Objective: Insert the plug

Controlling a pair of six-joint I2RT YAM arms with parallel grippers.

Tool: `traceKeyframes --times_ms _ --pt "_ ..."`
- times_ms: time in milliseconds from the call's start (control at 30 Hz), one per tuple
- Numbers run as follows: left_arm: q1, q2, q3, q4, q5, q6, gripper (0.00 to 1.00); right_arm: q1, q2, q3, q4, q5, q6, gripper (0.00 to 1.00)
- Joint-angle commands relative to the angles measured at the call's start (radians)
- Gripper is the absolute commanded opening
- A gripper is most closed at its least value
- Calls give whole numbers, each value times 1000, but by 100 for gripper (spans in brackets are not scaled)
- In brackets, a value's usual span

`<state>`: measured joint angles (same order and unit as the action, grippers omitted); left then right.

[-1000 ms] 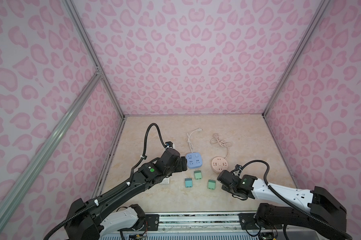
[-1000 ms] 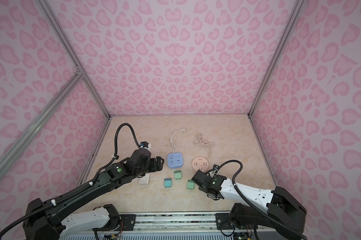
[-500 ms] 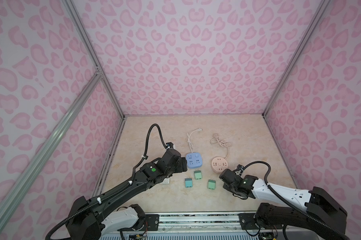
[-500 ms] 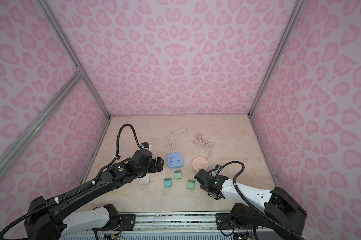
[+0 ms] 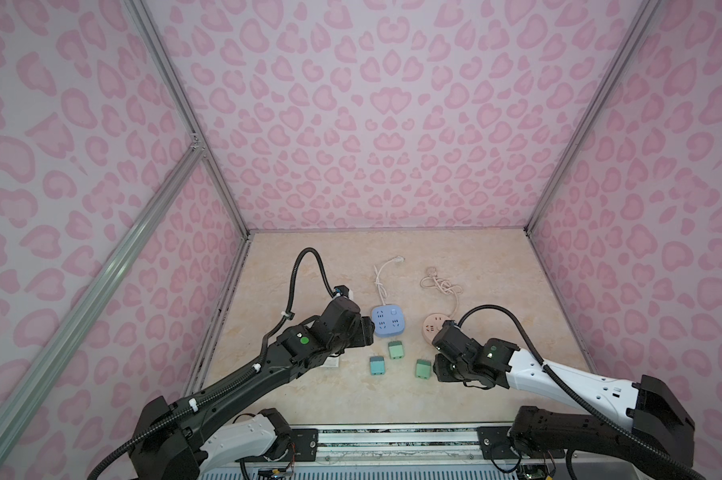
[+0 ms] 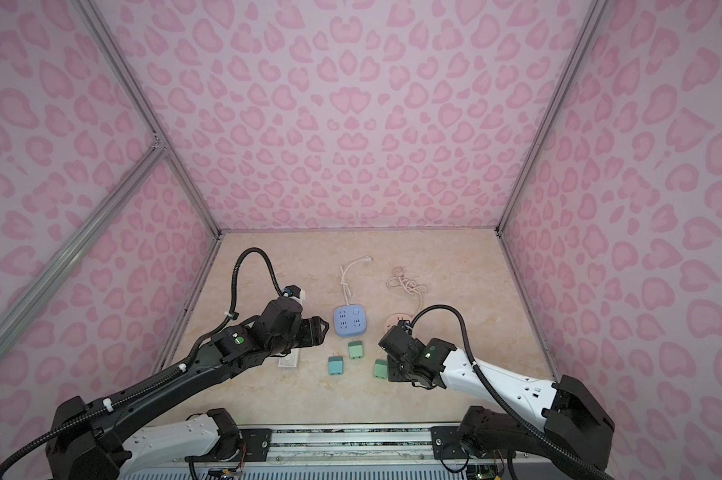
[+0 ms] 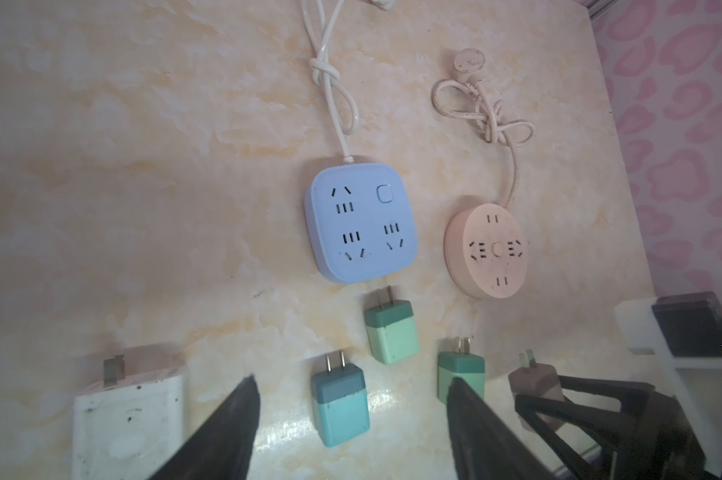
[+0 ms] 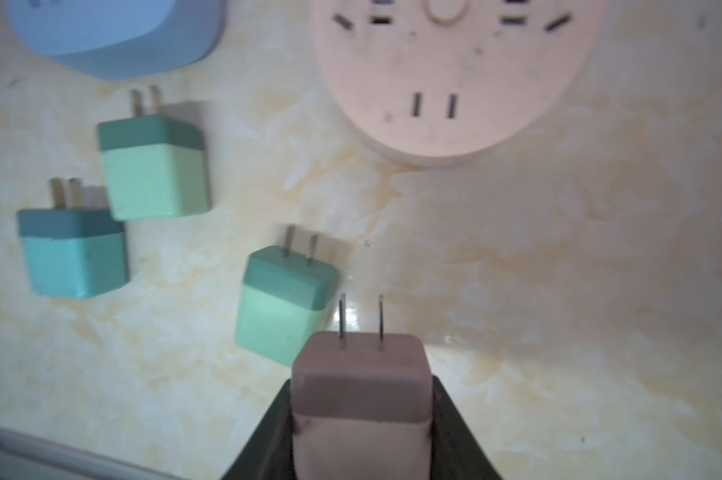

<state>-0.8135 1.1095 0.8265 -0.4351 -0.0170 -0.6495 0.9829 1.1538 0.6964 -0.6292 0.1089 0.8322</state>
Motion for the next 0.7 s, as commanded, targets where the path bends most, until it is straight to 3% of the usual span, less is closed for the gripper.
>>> traceKeyframes --times_ms 0,133,333,667 --pt "0 -24 10 20 174 -3 73 28 -11 45 -23 -95 -213 0" --pt "0 -27 -9 93 334 -42 74 41 -45 81 46 -192 -334 0" --pt "0 -29 -47 161 353 -87 73 51 -38 113 119 -241 -423 0" --pt "0 14 -63 226 436 -115 67 112 19 177 165 -199 -481 0"
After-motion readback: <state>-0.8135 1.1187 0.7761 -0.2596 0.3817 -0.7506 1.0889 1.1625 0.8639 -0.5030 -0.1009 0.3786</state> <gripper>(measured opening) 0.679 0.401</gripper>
